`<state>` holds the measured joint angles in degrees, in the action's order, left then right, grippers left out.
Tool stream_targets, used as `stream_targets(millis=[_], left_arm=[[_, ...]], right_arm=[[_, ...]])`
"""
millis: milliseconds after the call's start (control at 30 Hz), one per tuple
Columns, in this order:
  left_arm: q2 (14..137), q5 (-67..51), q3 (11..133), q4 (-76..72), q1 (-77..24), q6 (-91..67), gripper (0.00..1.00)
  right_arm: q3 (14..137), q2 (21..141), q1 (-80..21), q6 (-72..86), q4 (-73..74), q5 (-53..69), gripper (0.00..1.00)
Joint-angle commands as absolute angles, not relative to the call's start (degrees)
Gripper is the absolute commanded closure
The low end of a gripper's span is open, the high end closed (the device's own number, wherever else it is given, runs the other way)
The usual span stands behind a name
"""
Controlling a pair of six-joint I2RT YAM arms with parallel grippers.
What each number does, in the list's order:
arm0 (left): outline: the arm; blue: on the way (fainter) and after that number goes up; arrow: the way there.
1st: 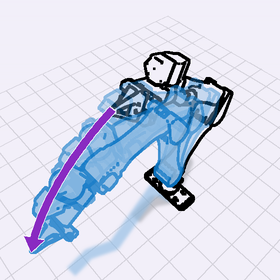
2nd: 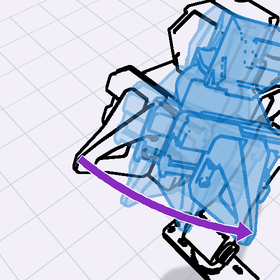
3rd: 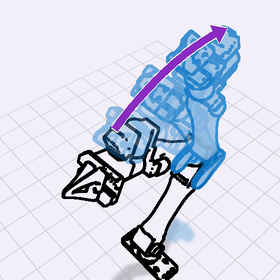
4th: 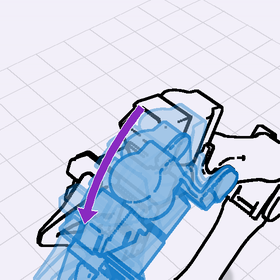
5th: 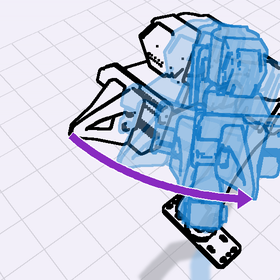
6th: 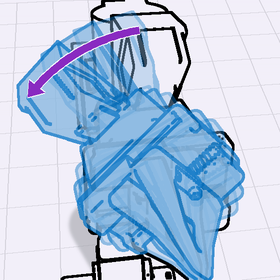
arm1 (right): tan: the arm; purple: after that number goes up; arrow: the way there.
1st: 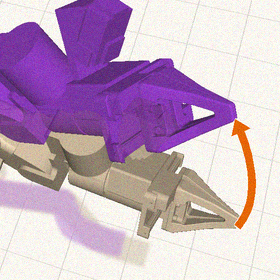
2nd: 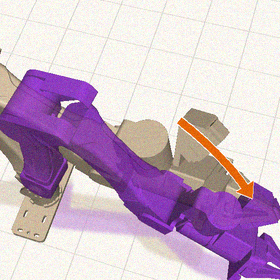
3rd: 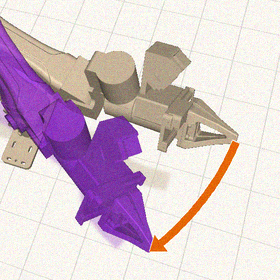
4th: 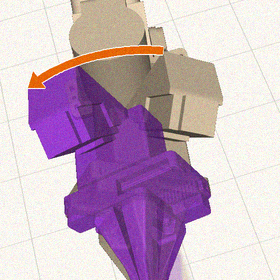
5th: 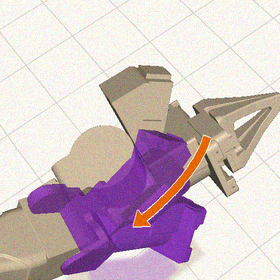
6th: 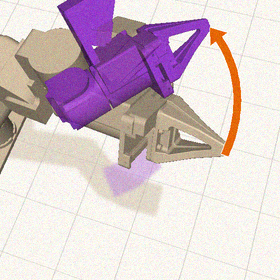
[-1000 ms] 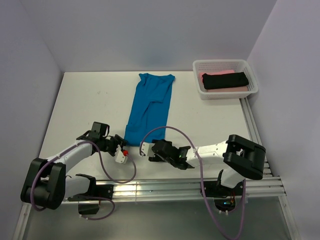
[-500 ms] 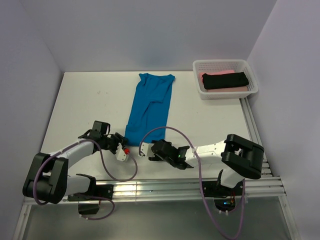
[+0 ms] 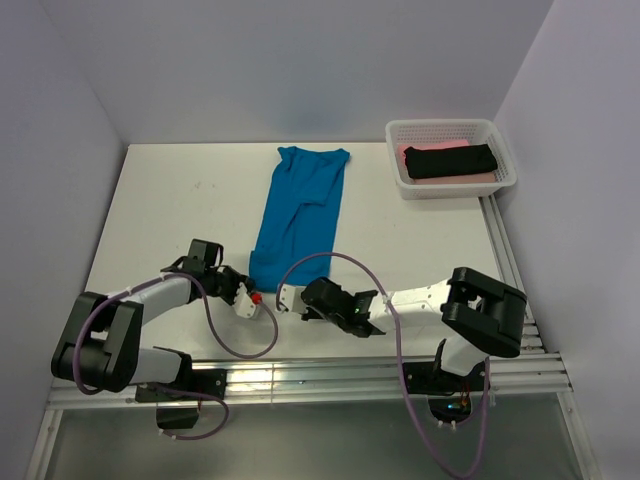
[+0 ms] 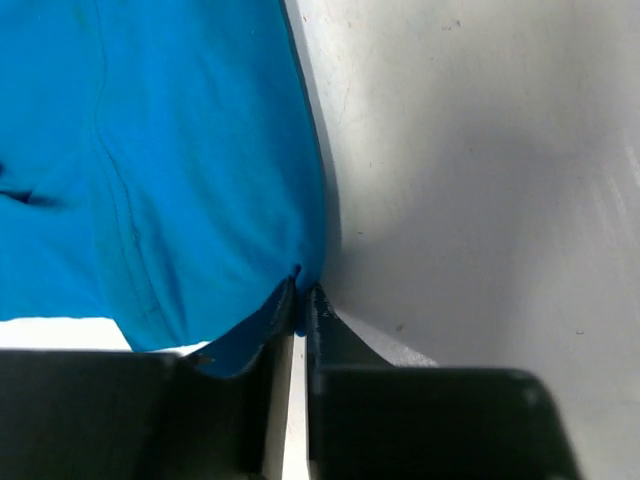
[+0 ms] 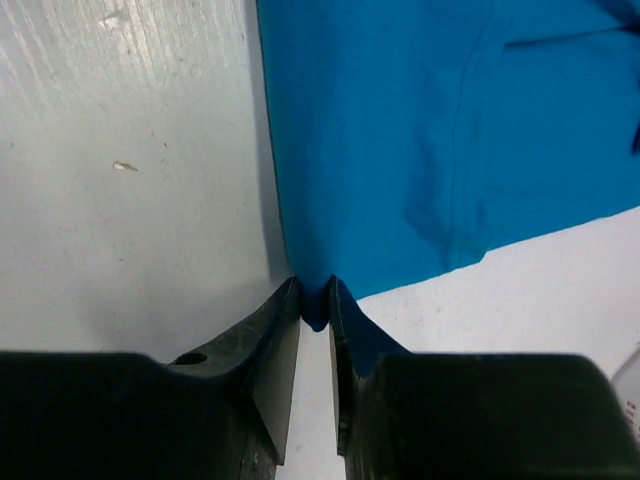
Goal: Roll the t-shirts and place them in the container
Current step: Roll the tshirt
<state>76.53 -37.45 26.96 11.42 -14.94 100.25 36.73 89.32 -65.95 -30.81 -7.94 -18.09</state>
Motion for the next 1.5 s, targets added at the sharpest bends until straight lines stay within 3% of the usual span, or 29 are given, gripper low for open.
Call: stream_targets(millis=[0,67,100,200,567,967,1467], left_arm=[[77.8,-36.3,28.6,13.9,-15.3,100.4,0.89],[77.8,-36.5,29.3,14.8,-15.3,100.5,0.95],[77.8,-36.6,29.6,15.3,-15.3,100.6,0.98],[77.8,-37.9,31.8,18.8,-15.3,100.7,1.0],[74.0,-38.8,37.5,39.6,-15.2,105.7,1.0],[70.6,-37.8,40.6,51.3,-14.9,106.0,1.0],[80.2,-36.0,52.3,62.3,-14.7,108.6,1.0]], right_arm=[[39.4,89.9,-65.5,-31.4,-7.7,-17.1,0.76],[39.3,89.6,-65.4,-31.4,-7.7,-16.9,0.8],[39.3,89.4,-65.4,-31.3,-7.5,-16.3,0.9],[39.9,88.2,-65.4,-30.2,-5.9,-14.6,1.0],[41.7,82.2,-65.7,-25.0,2.1,-5.5,1.0],[44.1,78.4,-66.2,-20.0,7.9,5.9,1.0],[48.8,79.7,-59.4,-18.4,15.3,22.8,1.0]])
